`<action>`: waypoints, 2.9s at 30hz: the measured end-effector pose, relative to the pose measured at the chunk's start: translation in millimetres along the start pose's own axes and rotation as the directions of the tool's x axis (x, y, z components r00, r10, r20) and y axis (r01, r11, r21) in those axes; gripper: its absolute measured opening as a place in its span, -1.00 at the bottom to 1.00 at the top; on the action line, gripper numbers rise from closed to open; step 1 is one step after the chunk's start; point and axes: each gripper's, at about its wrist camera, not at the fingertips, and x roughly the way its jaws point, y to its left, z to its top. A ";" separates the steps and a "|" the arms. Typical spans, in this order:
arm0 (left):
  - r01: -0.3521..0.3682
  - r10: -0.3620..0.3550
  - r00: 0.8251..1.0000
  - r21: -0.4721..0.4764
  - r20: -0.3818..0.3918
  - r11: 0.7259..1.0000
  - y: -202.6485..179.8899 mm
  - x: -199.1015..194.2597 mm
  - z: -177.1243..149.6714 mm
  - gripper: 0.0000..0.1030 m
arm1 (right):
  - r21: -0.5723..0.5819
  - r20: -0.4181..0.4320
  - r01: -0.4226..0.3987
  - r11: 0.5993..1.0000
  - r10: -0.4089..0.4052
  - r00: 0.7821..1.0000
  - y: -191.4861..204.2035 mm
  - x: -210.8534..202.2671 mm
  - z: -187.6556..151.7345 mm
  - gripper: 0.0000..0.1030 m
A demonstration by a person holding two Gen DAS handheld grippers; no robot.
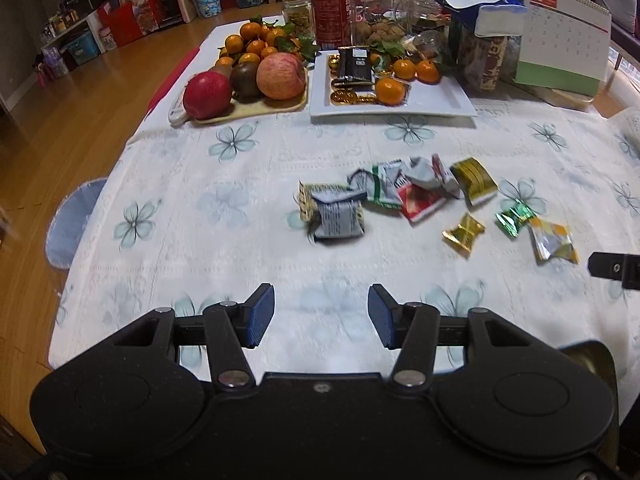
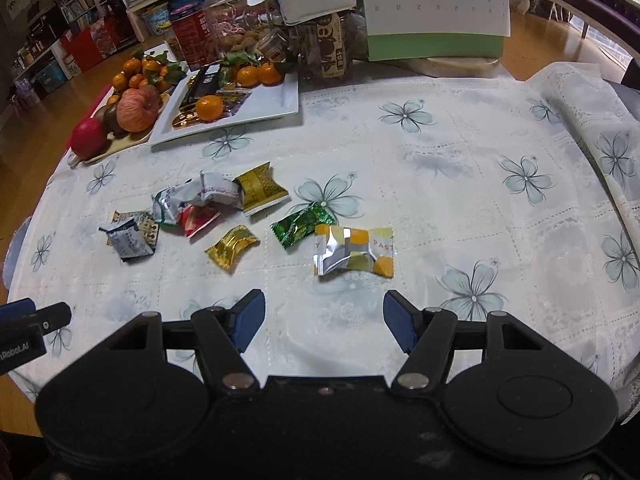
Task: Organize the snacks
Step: 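Grasp the yellow-orange PAST pack with the right tool while the left tool approaches the blue-white pack, then grasp the blue-white milk-candy pack with the left tool and lift it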
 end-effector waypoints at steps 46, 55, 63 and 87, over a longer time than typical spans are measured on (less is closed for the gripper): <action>0.036 -0.072 0.976 -0.175 -0.203 0.984 21.7 98.1 53.0 0.11 | 0.161 -0.220 0.114 0.980 -0.077 0.972 -26.2 120.0 47.0 0.28; 0.052 -0.100 0.977 -0.241 -0.189 0.969 31.8 102.0 67.7 0.11 | 0.158 -0.238 0.119 0.980 -0.079 0.968 -21.5 118.5 45.9 -0.14; 0.042 -0.094 0.980 -0.280 -0.176 0.959 34.4 109.7 75.4 0.10 | 0.169 -0.260 0.079 0.983 -0.033 0.965 -20.7 115.3 42.3 -0.29; 0.049 -0.111 0.964 -0.249 -0.242 0.967 16.3 119.7 65.7 0.09 | 0.170 -0.240 0.020 0.985 0.022 0.971 -17.1 97.7 43.1 -0.29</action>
